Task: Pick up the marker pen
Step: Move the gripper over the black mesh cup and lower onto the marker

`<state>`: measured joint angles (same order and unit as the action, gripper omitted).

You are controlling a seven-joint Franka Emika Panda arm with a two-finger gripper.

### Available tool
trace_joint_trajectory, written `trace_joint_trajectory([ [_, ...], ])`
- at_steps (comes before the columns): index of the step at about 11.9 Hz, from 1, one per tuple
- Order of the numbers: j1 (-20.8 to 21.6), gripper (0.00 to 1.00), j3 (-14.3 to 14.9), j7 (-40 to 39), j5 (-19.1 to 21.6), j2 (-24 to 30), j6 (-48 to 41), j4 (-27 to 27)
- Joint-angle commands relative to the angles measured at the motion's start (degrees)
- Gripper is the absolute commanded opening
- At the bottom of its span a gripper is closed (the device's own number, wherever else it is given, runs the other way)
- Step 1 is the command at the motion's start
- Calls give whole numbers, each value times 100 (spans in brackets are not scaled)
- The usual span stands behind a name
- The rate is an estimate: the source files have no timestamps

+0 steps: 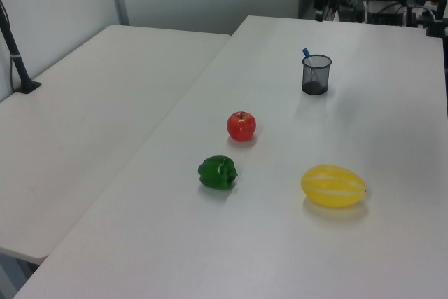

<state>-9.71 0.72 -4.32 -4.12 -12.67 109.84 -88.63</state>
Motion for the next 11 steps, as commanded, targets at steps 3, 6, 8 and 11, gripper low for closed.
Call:
trace_joint_trajectory([
  [3,-57,100,8,-51,-370,-473,661,-14],
  [6,-128,100,8,-51,-361,-807,1047,-66],
  [8,-172,100,8,-42,-344,-982,1276,-75],
  [11,-172,89,8,168,-300,-1132,1504,-75],
])
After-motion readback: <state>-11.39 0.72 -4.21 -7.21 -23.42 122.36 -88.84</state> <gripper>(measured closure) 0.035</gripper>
